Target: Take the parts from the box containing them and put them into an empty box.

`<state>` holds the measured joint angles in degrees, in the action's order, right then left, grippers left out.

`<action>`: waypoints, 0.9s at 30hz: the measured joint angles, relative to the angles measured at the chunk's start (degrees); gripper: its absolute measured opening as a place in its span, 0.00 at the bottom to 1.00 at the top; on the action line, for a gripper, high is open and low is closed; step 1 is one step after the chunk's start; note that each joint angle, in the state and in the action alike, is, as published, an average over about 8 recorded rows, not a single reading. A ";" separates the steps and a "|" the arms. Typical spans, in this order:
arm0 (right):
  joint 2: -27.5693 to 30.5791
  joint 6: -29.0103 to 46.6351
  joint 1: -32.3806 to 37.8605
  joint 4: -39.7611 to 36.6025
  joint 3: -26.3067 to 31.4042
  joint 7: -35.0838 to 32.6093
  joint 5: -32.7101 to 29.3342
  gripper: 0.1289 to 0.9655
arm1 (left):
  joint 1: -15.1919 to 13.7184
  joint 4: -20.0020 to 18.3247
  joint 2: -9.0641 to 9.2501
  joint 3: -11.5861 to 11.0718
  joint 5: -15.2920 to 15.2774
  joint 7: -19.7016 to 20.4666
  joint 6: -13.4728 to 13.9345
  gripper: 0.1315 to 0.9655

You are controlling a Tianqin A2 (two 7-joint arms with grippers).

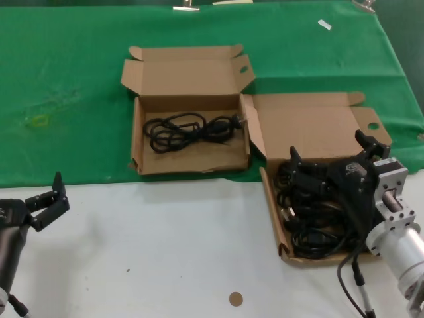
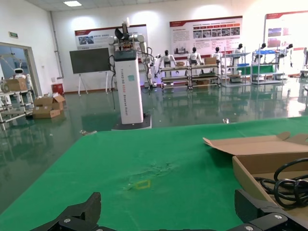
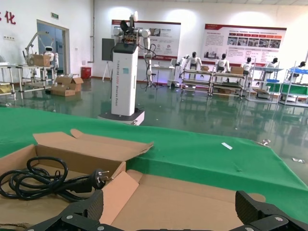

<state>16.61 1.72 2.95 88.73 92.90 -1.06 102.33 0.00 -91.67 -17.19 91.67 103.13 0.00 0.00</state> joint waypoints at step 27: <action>0.00 0.00 0.00 0.00 0.00 0.00 0.00 1.00 | 0.00 0.00 0.00 0.00 0.00 0.00 0.00 1.00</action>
<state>16.61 1.72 2.95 88.73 92.90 -1.06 102.33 0.00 -91.67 -17.19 91.67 103.13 0.00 0.00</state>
